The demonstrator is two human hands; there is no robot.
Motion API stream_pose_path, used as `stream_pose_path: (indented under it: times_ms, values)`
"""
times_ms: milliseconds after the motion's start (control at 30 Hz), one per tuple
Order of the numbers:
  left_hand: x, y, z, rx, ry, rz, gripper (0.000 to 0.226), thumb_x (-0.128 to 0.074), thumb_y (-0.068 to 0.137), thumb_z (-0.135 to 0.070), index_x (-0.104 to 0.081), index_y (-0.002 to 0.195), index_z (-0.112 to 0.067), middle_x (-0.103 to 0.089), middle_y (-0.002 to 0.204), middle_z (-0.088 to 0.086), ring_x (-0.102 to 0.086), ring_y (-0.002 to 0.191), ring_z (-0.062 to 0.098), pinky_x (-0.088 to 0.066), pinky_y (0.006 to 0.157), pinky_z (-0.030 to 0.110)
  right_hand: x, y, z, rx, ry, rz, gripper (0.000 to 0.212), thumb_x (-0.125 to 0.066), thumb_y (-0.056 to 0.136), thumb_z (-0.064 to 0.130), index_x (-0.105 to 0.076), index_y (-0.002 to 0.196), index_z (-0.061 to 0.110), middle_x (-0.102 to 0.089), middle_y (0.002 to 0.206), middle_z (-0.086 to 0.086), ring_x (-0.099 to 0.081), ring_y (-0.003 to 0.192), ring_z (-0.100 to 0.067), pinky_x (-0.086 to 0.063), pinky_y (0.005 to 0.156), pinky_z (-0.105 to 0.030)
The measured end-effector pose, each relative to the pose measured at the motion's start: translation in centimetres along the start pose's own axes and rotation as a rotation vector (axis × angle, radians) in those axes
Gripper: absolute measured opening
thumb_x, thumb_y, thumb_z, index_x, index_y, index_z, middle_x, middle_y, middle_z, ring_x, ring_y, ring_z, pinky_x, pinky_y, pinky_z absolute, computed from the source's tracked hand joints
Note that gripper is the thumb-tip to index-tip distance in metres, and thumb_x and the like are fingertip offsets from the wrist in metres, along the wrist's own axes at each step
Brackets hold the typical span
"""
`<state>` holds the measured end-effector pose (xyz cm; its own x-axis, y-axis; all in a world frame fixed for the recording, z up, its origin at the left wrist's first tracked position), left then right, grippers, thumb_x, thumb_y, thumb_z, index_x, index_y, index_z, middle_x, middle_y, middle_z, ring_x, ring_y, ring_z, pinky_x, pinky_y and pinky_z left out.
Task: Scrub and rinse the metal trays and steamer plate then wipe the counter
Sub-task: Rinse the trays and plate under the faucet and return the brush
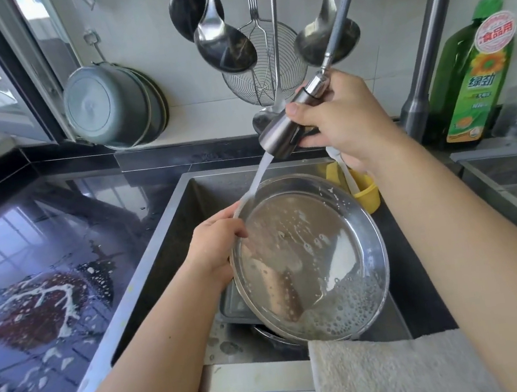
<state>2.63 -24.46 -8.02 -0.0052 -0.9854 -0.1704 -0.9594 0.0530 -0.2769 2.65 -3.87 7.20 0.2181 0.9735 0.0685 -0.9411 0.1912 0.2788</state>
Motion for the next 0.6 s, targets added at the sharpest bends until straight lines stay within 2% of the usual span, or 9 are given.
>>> stream_pose_path:
  times_ms: [133, 233, 367, 500, 600]
  values:
    - [0.0, 0.3, 0.0, -0.04, -0.019, 0.023, 0.067, -0.045, 0.073, 0.015, -0.081, 0.115, -0.023, -0.077, 0.115, 0.013, -0.071, 0.112, 0.04, -0.058, 0.098, 0.054, -0.5, -0.3, 0.4, -0.01, 0.037, 0.049, 0.02, -0.071, 0.092, 0.002, -0.059, 0.105, 0.01, -0.072, 0.105, -0.009, -0.075, 0.094, -0.021, -0.064, 0.076, -0.045]
    - [0.0, 0.6, -0.1, -0.061, -0.034, 0.035, 0.069, -0.044, 0.071, 0.016, -0.079, 0.118, -0.02, -0.075, 0.116, 0.02, -0.068, 0.115, 0.047, -0.056, 0.099, 0.061, -0.6, -0.4, 0.6, -0.016, 0.037, 0.078, 0.019, -0.071, 0.091, 0.002, -0.059, 0.103, 0.011, -0.071, 0.107, -0.011, -0.075, 0.095, -0.023, -0.063, 0.077, -0.046]
    - [-0.2, 0.4, -0.1, -0.059, -0.035, 0.089, 0.069, -0.042, 0.075, 0.017, -0.078, 0.12, -0.019, -0.075, 0.115, 0.021, -0.071, 0.11, 0.045, -0.057, 0.098, 0.057, -0.6, -0.6, 0.7, -0.032, 0.034, 0.116, 0.024, -0.072, 0.091, 0.004, -0.058, 0.11, 0.006, -0.07, 0.111, -0.013, -0.074, 0.098, -0.026, -0.063, 0.077, -0.047]
    - [-0.6, 0.2, -0.3, -0.035, -0.026, 0.134, 0.066, -0.044, 0.077, 0.017, -0.079, 0.119, -0.02, -0.077, 0.111, 0.02, -0.074, 0.094, 0.036, -0.061, 0.092, 0.051, -0.5, -0.7, 1.0, -0.05, 0.024, 0.153, 0.03, -0.072, 0.091, 0.005, -0.058, 0.117, 0.001, -0.069, 0.114, -0.017, -0.073, 0.1, -0.028, -0.063, 0.078, -0.048]
    - [-0.5, 0.7, 0.0, -0.016, -0.027, 0.144, 0.066, -0.046, 0.076, 0.017, -0.079, 0.119, -0.021, -0.074, 0.116, 0.022, -0.071, 0.101, 0.04, -0.057, 0.099, 0.057, -0.4, -0.8, 1.2, -0.058, 0.019, 0.178, 0.032, -0.072, 0.091, 0.006, -0.058, 0.119, -0.001, -0.07, 0.115, -0.017, -0.073, 0.1, -0.028, -0.063, 0.078, -0.048]
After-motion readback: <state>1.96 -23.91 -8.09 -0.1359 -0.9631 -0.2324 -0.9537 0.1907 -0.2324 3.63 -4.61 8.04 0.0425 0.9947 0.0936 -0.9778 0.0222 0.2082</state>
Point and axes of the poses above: each hand's wrist, its own y-axis towards the middle knuckle, its own x-axis out of the back of the hand, z = x × y, the point moved 6 cm from there along y, towards the middle knuckle
